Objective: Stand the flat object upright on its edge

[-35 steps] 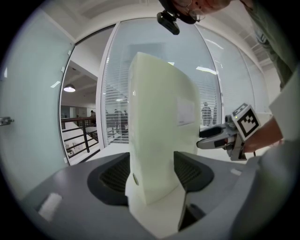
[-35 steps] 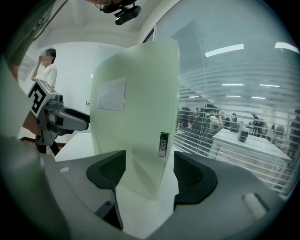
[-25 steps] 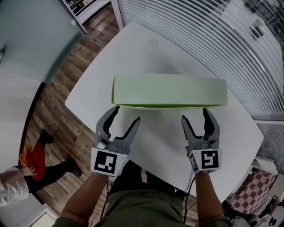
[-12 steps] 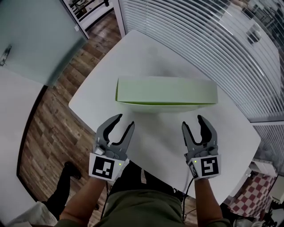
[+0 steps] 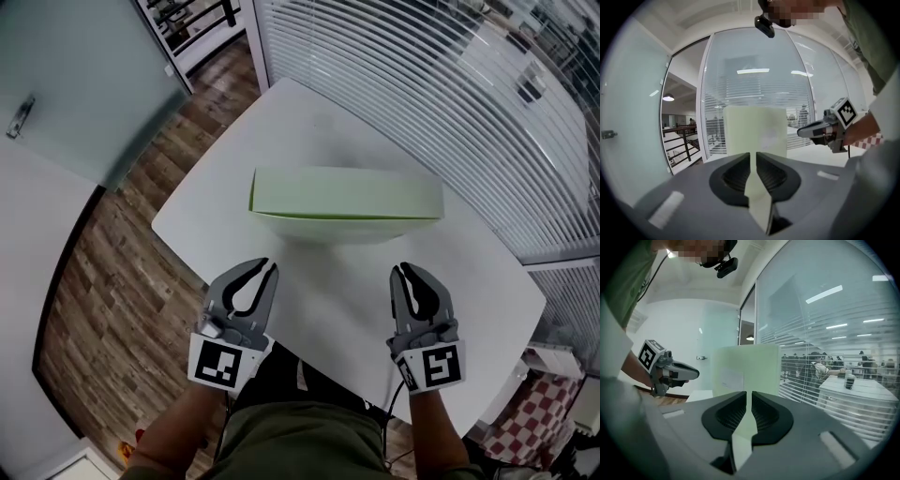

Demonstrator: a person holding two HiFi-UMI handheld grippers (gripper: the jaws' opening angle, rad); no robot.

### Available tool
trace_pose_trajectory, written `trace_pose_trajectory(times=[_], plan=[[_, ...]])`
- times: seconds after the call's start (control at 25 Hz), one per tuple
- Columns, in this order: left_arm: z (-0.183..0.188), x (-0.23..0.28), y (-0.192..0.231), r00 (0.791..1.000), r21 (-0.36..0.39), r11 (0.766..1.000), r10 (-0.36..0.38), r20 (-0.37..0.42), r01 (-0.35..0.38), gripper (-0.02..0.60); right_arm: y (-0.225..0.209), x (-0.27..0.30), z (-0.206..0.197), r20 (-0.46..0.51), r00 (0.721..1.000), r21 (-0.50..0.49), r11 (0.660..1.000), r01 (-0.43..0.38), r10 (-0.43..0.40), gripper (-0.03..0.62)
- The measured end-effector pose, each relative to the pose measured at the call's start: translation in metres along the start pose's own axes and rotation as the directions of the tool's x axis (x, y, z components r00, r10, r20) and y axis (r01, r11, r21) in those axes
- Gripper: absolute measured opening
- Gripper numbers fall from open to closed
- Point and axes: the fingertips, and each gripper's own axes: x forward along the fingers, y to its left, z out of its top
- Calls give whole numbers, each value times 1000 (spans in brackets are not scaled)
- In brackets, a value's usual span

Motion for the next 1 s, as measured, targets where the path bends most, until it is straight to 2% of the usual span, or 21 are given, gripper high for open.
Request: trace_pose_trajectory(times=[0.24, 0.48, 1.0], plan=[[11, -9, -11, 1000, -6, 1000, -5, 13, 5, 21, 7, -14, 14, 18, 1000, -4, 1000, -25, 25, 11], [21, -16, -24, 1000, 3, 1000, -21, 22, 21, 0, 17, -25, 21, 25, 998, 6, 998, -65, 65, 11], [32, -16, -50, 998, 29, 998, -56, 19, 56, 0, 19, -40, 20, 12, 993, 20, 993, -116, 116, 11]])
